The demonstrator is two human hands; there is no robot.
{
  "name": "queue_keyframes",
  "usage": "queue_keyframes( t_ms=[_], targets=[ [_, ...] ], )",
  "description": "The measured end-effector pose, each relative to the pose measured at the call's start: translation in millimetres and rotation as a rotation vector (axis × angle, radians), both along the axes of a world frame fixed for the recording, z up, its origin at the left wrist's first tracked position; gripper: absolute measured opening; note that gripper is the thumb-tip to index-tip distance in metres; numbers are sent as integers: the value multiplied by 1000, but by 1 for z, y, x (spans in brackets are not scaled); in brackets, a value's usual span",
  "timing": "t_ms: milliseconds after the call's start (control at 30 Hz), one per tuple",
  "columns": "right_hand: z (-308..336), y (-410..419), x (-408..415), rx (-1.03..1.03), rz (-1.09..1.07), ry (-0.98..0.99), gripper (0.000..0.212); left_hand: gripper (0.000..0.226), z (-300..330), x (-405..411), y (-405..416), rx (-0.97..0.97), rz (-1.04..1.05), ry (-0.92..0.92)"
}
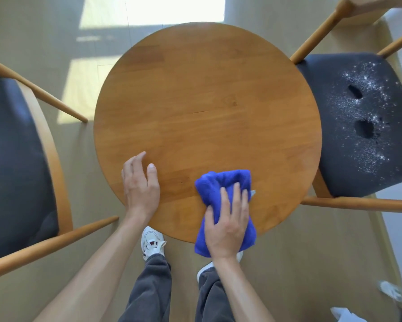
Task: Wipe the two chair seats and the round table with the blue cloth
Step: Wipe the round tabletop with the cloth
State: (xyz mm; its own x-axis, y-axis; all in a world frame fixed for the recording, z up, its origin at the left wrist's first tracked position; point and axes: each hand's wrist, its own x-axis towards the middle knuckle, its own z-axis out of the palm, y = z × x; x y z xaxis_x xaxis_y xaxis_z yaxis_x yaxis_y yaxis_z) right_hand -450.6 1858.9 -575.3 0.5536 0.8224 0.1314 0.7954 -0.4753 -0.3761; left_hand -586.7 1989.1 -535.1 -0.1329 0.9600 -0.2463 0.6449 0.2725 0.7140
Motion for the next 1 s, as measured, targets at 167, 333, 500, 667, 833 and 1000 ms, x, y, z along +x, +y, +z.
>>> queue_keyframes(
  t_ms=[167, 333, 500, 667, 833, 1000],
  targets=[
    [5, 16, -72, -42, 295, 102, 49, 32, 7, -10, 5, -20, -54, 16],
    [5, 23, -75, -35, 488, 108, 42, 35, 12, 0, 8, -64, -41, 50],
    [6, 27, -39, -9, 588, 95, 42, 34, 10, 23, 2, -68, -77, 102],
    [5, 33, 32, -8, 448, 85, 48, 29, 6, 62, -10, -31, -133, 128],
    [1, 43, 119, -16, 318, 31, 48, 30, 8, 109, -19, -41, -212, 126],
    [-3, 56, 202, 31, 171, -1, 43, 34, 10, 154, -25, -53, -312, 112]
  ],
)
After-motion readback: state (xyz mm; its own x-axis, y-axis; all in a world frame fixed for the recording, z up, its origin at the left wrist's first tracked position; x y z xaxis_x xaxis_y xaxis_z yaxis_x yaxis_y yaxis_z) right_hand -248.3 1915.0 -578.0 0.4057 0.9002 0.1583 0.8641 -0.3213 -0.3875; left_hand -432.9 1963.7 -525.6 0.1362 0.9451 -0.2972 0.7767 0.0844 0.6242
